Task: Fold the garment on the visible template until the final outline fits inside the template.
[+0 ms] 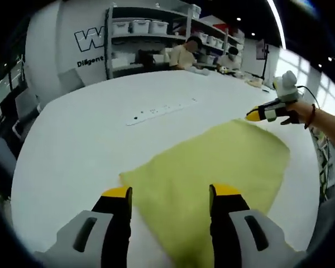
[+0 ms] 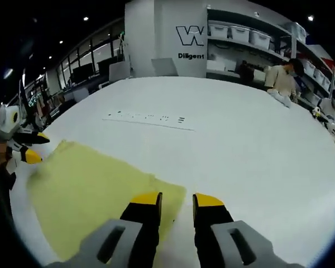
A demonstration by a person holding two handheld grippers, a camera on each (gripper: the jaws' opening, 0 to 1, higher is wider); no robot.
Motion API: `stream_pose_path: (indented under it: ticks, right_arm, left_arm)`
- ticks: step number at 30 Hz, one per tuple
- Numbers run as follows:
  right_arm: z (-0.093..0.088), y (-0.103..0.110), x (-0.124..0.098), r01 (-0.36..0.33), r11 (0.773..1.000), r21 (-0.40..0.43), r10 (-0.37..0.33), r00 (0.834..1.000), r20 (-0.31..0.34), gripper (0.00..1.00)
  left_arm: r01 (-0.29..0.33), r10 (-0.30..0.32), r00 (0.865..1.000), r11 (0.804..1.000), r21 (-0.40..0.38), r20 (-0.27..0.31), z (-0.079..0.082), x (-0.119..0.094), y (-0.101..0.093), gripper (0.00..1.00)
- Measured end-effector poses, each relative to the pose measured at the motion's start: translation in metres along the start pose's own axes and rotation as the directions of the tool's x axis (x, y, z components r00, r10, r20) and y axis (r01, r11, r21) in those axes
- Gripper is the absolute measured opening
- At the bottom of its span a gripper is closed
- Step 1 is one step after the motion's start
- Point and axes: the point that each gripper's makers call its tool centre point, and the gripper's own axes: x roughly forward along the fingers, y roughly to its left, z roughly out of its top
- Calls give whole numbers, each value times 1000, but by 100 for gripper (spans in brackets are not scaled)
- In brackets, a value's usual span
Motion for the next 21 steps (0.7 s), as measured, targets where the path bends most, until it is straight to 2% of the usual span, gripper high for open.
stream_pose_path:
  ticks: [8,11,15,21]
  right_arm:
    - [-6,5,4,-7,1000,-6,6,1000,-18,16]
    - [-6,7,7,-9,1000,-26,8,1000,-17,16]
    - [-5,8,9,5,997,-77,-6,1000,-23,12]
    - [-6,11,11,1,995,-102,-4,1000,-28,10]
  left_arm:
    - [-3,3,1000,999,-42,-5,-14,-21,-10,57]
    - [-4,3,1000,999,-40,-15,-22,-26,-14,56]
    - [-4,3,1000,997,-79,-7,-35,-34,-19,55]
    - [-20,18,999,998,-61,-33,-46,-42,-25,53]
